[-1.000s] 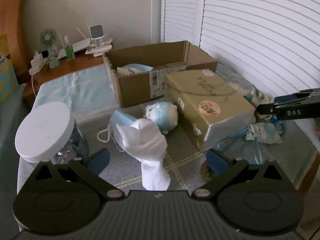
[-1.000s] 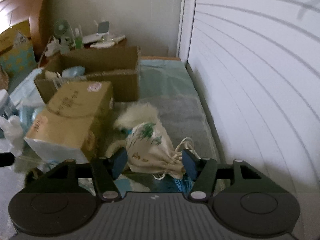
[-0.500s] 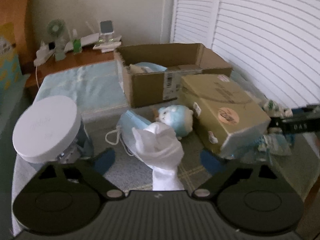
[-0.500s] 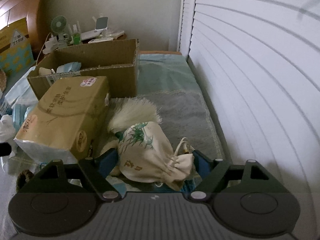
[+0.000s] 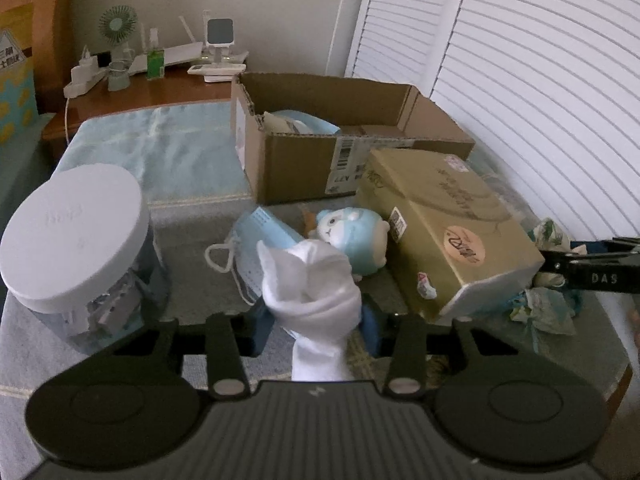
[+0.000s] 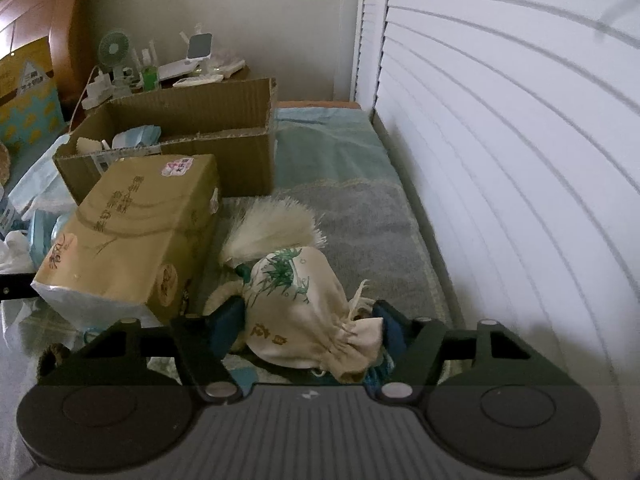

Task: Organize soft objects
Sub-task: 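Lift the cream pouch with the right tool toward the box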

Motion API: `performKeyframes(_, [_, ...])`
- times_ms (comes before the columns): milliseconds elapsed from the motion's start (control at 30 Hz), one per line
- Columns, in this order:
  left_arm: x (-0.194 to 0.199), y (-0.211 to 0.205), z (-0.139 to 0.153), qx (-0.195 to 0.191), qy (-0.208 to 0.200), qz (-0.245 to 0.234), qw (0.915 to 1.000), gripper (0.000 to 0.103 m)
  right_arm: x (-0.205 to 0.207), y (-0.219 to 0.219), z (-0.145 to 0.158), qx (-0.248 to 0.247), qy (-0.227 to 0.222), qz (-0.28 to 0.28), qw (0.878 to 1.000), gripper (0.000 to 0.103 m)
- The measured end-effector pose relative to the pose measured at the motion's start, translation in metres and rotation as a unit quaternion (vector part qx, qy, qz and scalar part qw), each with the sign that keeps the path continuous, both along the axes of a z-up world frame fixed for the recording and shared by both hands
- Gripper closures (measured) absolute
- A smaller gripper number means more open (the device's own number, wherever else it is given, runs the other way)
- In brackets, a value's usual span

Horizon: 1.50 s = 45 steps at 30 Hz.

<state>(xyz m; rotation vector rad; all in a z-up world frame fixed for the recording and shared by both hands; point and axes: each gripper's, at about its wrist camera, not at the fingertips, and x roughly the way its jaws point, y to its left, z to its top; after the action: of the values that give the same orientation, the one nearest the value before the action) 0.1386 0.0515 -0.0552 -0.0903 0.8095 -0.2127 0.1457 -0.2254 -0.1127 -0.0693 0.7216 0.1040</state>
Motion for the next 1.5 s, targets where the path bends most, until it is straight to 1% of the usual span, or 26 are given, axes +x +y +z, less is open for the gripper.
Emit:
performKeyframes(100, [-0.002,0.000,0.004,0.010,-0.003,-0.011,0.9999,0.061,-0.004,-0.002,0.004,-0.002,-0.004,0.000,1.000,0.036])
performKeyframes(133, [-0.003,0.000,0.006,0.012,-0.004,-0.014,0.9998,0.061,-0.005,-0.004,0.006,0.000,-0.006,0.000,1.000,0.039])
performKeyframes(267, [-0.009,-0.001,0.014,0.016,-0.009,-0.029,0.9994,0.061,-0.011,-0.006,0.015,0.002,-0.009,0.005,1.000,0.043])
performKeyframes(400, [-0.015,-0.002,0.021,0.025,-0.019,-0.042,0.9986,0.061,-0.017,-0.007,0.022,-0.001,-0.011,0.008,1.000,0.043])
performKeyframes(467, [-0.018,-0.001,0.023,0.021,-0.021,-0.044,0.9986,0.061,-0.020,-0.009,0.026,0.010,-0.016,0.009,1.000,0.043])
performKeyframes(567, [-0.023,-0.001,0.028,0.014,-0.023,-0.052,0.9983,0.061,-0.026,-0.009,0.035,0.007,-0.021,0.010,1.000,0.044])
performKeyframes(600, [-0.025,-0.001,0.029,0.015,-0.025,-0.055,0.9981,0.061,-0.029,-0.010,0.039,0.010,-0.024,0.010,1.000,0.047])
performKeyframes(633, [-0.026,-0.001,0.031,0.016,-0.026,-0.060,0.9977,0.061,-0.031,-0.011,0.043,0.014,-0.026,0.012,0.999,0.059])
performKeyframes(667, [-0.028,-0.002,0.032,0.018,-0.027,-0.067,0.9972,0.061,-0.032,-0.012,0.047,0.018,-0.025,0.013,0.999,0.061])
performKeyframes(733, [-0.032,-0.005,0.034,0.024,-0.030,-0.079,0.9961,0.061,-0.033,-0.014,0.056,0.028,-0.026,0.016,0.999,0.061])
performKeyframes(800, [-0.035,-0.007,0.035,0.027,-0.033,-0.087,0.9953,0.061,-0.031,-0.012,0.060,0.014,-0.019,0.023,0.999,0.061])
performKeyframes(867, [-0.038,-0.008,0.036,0.024,-0.037,-0.092,0.9947,0.061,-0.032,-0.009,0.061,-0.010,-0.025,0.008,1.000,0.055])
performKeyframes(967, [-0.042,-0.009,0.036,0.018,-0.038,-0.099,0.9942,0.061,-0.038,-0.010,0.060,-0.002,-0.024,0.015,1.000,0.053])
performKeyframes(1033, [-0.044,-0.010,0.034,0.014,-0.034,-0.103,0.9940,0.061,-0.040,-0.008,0.054,-0.003,-0.019,0.022,1.000,0.036])
performKeyframes(1067, [-0.044,-0.011,0.032,0.013,-0.032,-0.105,0.9939,0.061,-0.041,-0.005,0.049,-0.008,-0.017,0.025,1.000,0.033])
performKeyframes(1133, [-0.045,-0.011,0.029,0.012,-0.028,-0.108,0.9937,0.060,-0.040,-0.002,0.035,-0.009,-0.012,0.037,0.999,0.033])
performKeyframes(1200, [-0.045,-0.011,0.026,0.011,-0.023,-0.108,0.9939,0.060,-0.034,0.001,0.022,-0.013,-0.001,0.037,0.999,0.033])
performKeyframes(1333, [-0.045,-0.011,0.024,0.011,-0.018,-0.110,0.9936,0.061,-0.023,0.002,0.004,-0.037,0.013,0.036,0.999,0.033])
performKeyframes(1400, [-0.045,-0.011,0.024,0.013,-0.019,-0.113,0.9933,0.061,-0.021,0.000,-0.001,-0.041,0.020,0.036,0.998,0.035])
performKeyframes(1433, [-0.045,-0.011,0.024,0.014,-0.018,-0.114,0.9932,0.061,-0.021,-0.001,-0.001,-0.039,0.021,0.036,0.998,0.041])
performKeyframes(1500, [-0.045,-0.010,0.024,0.015,-0.019,-0.116,0.9929,0.060,-0.023,-0.003,0.002,-0.035,0.020,0.037,0.999,0.042])
